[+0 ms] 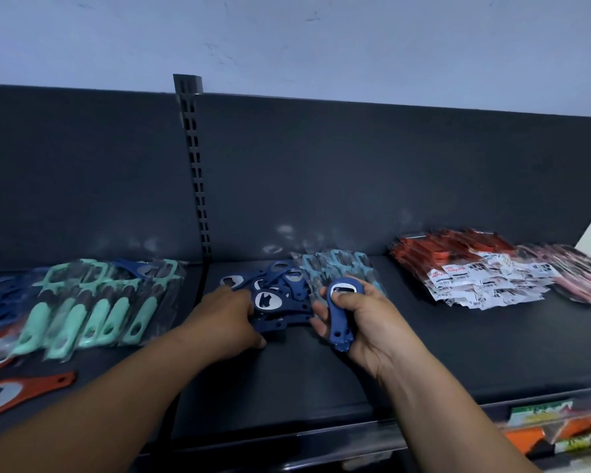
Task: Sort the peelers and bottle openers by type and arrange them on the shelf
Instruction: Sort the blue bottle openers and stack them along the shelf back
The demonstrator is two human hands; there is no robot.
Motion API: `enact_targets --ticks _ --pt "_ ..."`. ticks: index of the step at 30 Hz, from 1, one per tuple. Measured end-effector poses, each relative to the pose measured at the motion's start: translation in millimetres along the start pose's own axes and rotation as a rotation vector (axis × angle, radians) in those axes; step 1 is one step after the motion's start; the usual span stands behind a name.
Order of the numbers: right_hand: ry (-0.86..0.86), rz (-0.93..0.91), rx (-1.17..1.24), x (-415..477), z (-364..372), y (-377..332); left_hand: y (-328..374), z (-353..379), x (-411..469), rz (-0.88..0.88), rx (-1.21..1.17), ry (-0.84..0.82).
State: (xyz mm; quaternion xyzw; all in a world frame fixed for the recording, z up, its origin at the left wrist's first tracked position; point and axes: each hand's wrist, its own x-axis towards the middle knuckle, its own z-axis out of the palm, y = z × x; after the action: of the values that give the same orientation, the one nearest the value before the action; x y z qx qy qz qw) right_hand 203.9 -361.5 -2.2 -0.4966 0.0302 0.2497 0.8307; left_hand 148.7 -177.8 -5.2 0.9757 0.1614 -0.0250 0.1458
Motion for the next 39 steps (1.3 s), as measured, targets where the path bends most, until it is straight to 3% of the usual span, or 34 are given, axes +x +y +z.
enact_targets --ticks 5,10,16,19,22,25,30,33,36,39 --pt "-0.003 0.001 -0.045 -2 5 1 -5 1 -1 -0.002 -0.01 0.01" --pt "-0.031 -0.005 -0.079 -5 6 1 -10 -3 -2 0.087 -0.182 -0.045" --pt "-0.015 0.012 -0.136 -2 6 2 14 -21 -11 0.351 -0.296 0.098" --pt "-0.125 0.176 -0.063 -4 9 1 31 -29 -16 0.523 -0.292 0.155" --pt "-0.322 0.331 0.05 -7 7 0 42 -25 -14 0.586 -0.281 0.144" --pt "-0.379 0.347 0.022 -10 4 1 44 -20 -9 0.568 -0.338 0.119" --pt "-0.244 0.282 0.06 -10 -3 1 33 -20 0 0.415 -0.524 0.18" --pt "-0.187 0.235 0.063 -7 -7 -1 18 -14 15 0.283 -0.309 0.236" --pt "-0.169 0.202 0.053 -6 -8 -2 7 -2 25 0.131 -0.037 0.119" --pt "-0.179 0.172 0.041 -6 -10 -2 5 8 27 0.074 0.039 0.049"
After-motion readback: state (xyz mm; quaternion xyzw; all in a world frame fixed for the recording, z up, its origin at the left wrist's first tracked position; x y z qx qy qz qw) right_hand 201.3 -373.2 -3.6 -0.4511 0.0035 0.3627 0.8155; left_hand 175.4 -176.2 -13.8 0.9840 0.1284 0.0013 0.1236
